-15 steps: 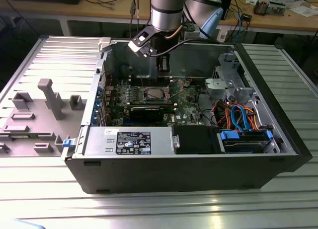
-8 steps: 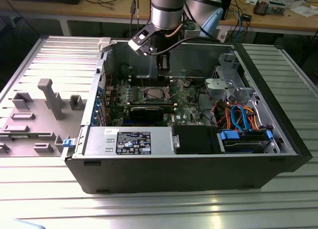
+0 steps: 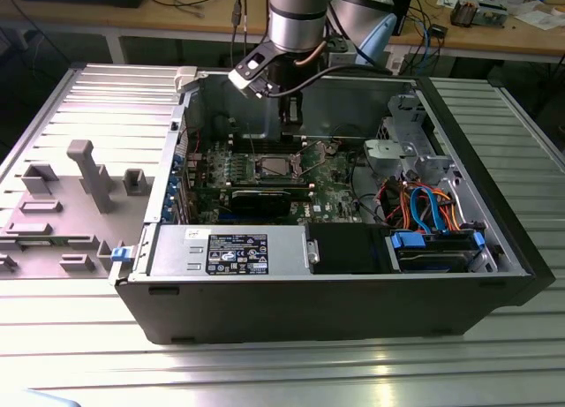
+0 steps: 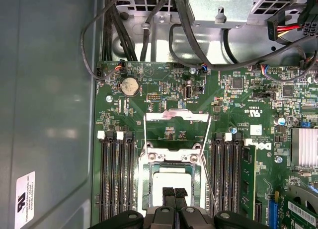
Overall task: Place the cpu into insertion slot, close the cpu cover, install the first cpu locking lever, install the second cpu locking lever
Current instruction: 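Close the cpu cover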
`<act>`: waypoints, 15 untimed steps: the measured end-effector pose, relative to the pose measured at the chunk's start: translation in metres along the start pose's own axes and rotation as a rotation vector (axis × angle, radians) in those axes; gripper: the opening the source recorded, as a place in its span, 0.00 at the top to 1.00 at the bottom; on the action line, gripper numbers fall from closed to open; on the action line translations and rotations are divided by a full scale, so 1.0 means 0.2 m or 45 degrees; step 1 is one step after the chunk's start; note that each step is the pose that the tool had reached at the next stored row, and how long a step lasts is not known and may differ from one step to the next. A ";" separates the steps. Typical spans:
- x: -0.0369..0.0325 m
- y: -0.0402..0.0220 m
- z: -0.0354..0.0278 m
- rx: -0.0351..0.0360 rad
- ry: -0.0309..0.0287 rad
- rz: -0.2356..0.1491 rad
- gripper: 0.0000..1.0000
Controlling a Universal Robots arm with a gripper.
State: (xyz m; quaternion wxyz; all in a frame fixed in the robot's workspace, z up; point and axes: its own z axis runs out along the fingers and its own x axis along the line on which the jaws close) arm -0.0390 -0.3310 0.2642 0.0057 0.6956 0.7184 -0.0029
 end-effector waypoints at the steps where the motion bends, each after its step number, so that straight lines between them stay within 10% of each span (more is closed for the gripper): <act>1: 0.000 0.001 0.000 0.0000 0.0001 0.000 0.89; 15: 0.000 0.008 0.000 0.0000 0.0001 0.000 0.89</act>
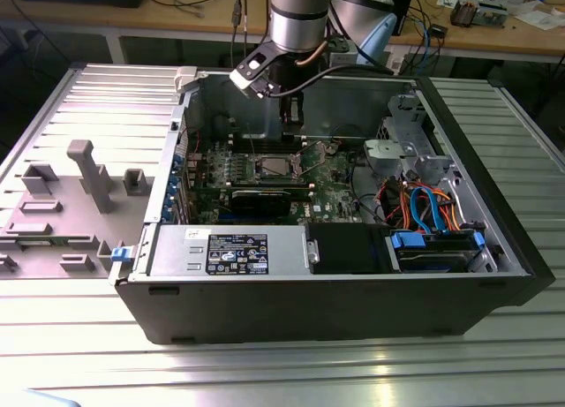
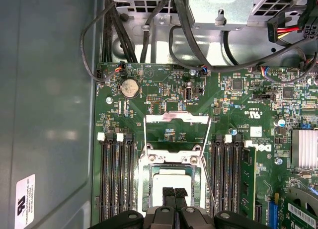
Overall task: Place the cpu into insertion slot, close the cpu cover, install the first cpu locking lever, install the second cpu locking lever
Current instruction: 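Close the cpu cover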
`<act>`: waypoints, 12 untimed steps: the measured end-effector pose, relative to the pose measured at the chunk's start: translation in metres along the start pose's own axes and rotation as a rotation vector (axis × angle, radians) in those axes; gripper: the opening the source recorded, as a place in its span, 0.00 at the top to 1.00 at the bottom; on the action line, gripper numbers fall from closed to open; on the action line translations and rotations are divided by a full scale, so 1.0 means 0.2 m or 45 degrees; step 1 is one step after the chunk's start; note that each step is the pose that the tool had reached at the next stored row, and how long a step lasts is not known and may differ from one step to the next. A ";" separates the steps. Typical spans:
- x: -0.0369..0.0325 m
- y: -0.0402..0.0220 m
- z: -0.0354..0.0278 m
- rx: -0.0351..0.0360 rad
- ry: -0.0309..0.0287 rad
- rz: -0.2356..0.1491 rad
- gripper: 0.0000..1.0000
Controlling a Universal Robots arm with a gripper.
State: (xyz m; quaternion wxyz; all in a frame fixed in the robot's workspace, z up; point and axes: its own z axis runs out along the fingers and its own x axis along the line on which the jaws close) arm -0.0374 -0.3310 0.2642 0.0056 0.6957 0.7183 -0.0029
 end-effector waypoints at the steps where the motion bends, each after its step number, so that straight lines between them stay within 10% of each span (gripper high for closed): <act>1: 0.000 0.000 0.000 0.0000 -0.0001 0.000 0.89; 12: -0.001 0.053 0.000 0.0000 -0.0001 0.000 0.89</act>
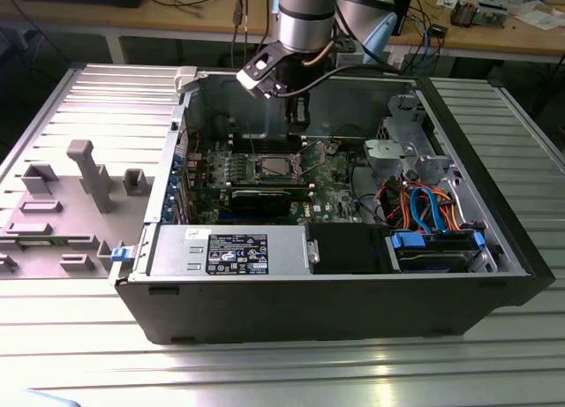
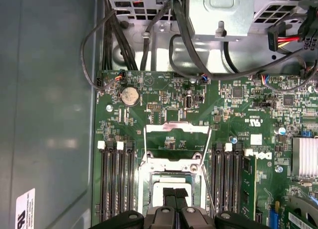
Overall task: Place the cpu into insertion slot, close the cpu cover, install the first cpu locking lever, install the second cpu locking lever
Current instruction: 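Close the cpu cover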
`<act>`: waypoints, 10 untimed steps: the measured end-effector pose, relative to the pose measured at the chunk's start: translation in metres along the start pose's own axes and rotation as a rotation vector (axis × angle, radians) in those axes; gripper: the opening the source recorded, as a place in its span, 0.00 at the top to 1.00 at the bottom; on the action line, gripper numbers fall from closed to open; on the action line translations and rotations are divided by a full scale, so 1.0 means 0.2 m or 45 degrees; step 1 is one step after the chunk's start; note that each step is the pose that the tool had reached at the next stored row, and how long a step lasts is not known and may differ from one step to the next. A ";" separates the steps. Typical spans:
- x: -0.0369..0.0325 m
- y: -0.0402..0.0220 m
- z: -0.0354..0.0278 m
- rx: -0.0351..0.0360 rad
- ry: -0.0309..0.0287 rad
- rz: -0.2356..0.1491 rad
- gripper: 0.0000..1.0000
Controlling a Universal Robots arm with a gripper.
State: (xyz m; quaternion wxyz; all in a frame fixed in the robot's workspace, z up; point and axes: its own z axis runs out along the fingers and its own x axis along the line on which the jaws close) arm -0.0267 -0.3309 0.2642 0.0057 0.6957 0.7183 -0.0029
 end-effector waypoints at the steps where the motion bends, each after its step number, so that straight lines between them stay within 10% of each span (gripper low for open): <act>1: 0.000 0.005 0.000 0.0000 0.0001 0.000 0.89; 10: 0.001 0.038 0.000 0.0000 0.0000 0.000 0.89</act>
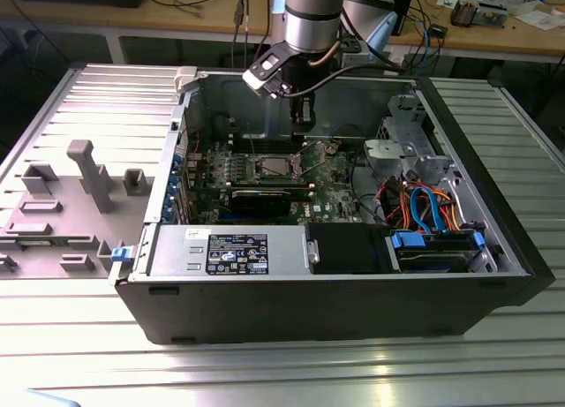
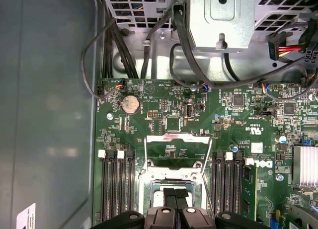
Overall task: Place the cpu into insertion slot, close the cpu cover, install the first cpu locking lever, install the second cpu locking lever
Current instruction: 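Close the cpu cover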
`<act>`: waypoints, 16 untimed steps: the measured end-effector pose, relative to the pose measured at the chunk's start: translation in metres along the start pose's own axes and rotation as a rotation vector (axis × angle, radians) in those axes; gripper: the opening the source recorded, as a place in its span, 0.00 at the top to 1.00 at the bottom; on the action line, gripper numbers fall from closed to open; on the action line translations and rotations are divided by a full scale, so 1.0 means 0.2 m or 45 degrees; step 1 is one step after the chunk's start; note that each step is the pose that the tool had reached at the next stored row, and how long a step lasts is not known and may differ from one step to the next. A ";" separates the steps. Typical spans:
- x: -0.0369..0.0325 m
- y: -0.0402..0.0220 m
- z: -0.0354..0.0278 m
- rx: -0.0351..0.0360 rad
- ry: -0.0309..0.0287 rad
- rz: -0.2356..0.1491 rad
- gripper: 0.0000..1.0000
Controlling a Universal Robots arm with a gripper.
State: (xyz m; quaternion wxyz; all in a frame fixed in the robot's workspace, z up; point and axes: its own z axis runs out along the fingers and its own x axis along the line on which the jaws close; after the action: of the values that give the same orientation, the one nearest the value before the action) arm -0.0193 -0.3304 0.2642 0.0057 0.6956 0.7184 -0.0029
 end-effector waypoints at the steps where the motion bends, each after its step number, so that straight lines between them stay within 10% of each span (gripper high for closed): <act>1: 0.000 0.001 0.000 0.0000 0.0001 0.000 0.89; 16: 0.000 0.004 0.000 0.0000 0.0001 0.000 0.89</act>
State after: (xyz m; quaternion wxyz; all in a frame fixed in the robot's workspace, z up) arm -0.0185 -0.3304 0.2642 0.0056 0.6957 0.7183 -0.0029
